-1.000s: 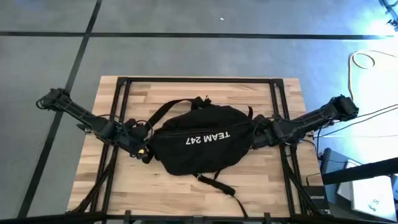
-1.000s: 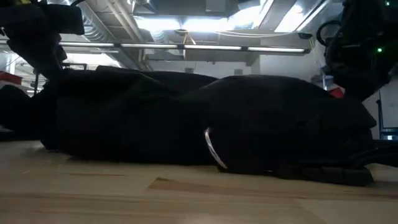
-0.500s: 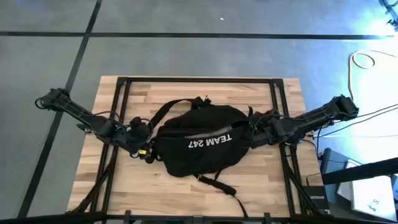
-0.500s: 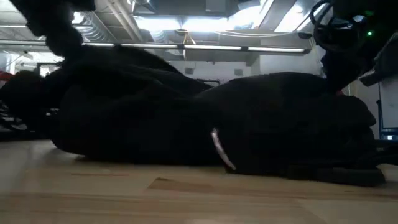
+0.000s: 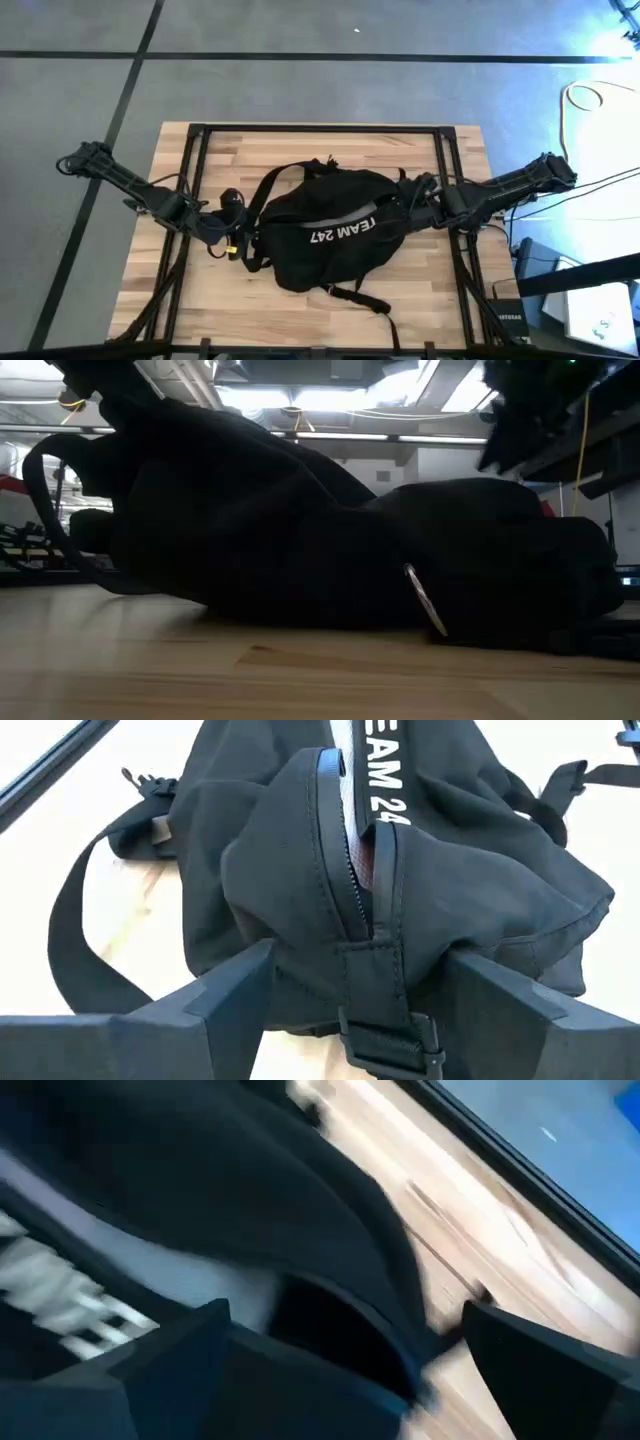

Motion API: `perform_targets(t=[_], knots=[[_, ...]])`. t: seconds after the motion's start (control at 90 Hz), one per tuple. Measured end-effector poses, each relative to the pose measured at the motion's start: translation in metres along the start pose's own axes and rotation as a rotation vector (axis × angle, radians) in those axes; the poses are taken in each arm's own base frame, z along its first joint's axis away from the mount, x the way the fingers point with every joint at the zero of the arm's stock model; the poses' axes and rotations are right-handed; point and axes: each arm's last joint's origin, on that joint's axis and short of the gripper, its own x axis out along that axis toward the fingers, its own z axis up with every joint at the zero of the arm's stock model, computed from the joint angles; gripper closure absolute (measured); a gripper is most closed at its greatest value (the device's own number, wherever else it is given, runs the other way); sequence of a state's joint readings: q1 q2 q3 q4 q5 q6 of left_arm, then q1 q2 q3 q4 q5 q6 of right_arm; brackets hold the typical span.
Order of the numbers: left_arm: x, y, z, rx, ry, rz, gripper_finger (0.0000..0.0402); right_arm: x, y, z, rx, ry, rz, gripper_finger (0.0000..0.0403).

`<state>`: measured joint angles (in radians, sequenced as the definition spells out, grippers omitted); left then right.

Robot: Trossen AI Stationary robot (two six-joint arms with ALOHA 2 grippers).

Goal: Unpack backpack
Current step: Remove the white zip bag from the black bag

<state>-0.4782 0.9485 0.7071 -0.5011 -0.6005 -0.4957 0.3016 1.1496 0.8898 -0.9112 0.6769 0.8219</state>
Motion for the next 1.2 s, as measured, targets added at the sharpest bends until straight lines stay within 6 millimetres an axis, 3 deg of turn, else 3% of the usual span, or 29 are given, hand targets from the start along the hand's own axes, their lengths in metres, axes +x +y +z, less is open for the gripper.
perform_targets(t=[0.233, 0.378, 0.7, 0.933, 1.033, 1.2], knots=[[0.003, 0.000, -0.002, 0.002, -0.019, 0.055, 0.0150, 0.000, 0.037, 0.031, -0.062, -0.260, 0.279, 0.0022], [0.007, 0.000, -0.008, -0.021, -0.032, 0.056, 0.0150, 0.012, 0.062, 0.039, -0.144, -0.331, 0.398, 0.0022], [0.012, 0.002, -0.017, -0.004, -0.017, 0.065, 0.0150, 0.053, 0.105, 0.031, -0.207, -0.355, 0.462, 0.0023], [0.012, 0.003, -0.020, 0.117, 0.023, 0.052, 0.0150, 0.064, 0.115, 0.025, -0.250, -0.348, 0.486, 0.0023], [0.012, 0.004, -0.023, 0.178, 0.065, 0.042, 0.0150, 0.067, 0.118, 0.018, -0.272, -0.247, 0.606, 0.0023], [0.011, -0.002, -0.028, 0.140, 0.184, -0.171, 0.0150, 0.072, 0.124, 0.012, -0.288, -0.175, 0.721, 0.0023]])
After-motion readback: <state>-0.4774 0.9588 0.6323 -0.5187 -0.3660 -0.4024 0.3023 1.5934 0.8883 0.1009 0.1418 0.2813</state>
